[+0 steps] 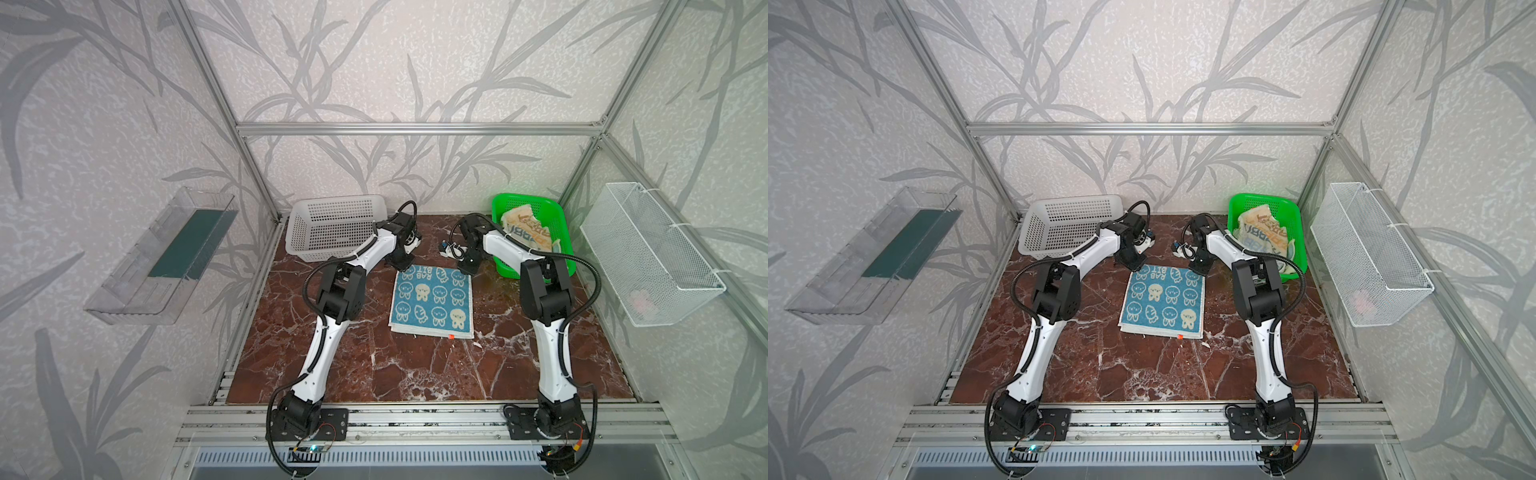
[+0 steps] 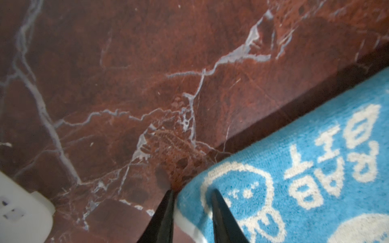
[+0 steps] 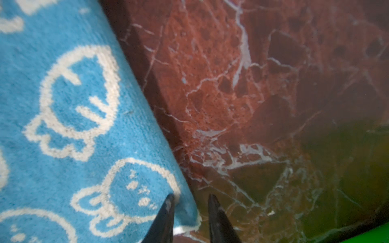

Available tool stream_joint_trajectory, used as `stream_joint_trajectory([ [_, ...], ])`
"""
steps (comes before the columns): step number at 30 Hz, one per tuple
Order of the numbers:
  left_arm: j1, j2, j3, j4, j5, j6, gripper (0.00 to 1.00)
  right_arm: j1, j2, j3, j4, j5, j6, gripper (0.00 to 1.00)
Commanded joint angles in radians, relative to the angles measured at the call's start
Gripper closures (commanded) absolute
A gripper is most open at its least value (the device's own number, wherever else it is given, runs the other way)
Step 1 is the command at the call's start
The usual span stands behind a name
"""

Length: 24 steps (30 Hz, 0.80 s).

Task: Fold and stack the towels
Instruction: 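Lower both grippers and pinch the far towel edge, then lift the far edge and fold it toward the robot with both grippers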

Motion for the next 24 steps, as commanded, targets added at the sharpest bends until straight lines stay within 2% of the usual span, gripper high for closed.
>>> stream_joint_trajectory([
  [1,0.004,-0.009,0.009,-0.065,0.015,0.032,0.72,-0.002,0.035,0.037,-0.073,0.021,-0.036,0.72],
  [5,0.004,-0.003,0.014,-0.075,0.016,0.039,0.78,-0.002,0.042,0.043,-0.094,0.022,-0.052,0.74],
  [12,0.004,0.009,0.020,-0.087,0.033,0.044,0.83,-0.002,0.039,0.022,-0.146,0.020,-0.092,0.77],
  [18,0.004,0.037,0.061,-0.120,0.032,0.032,0.95,-0.002,0.038,0.018,-0.135,0.009,-0.093,1.00],
  [21,0.005,0.034,0.060,-0.115,0.020,0.016,1.00,-0.002,0.026,0.003,-0.098,0.005,-0.084,1.00],
  [24,0.010,0.023,0.059,-0.101,0.009,-0.002,1.00,-0.004,0.002,-0.022,-0.037,0.001,-0.072,1.00],
])
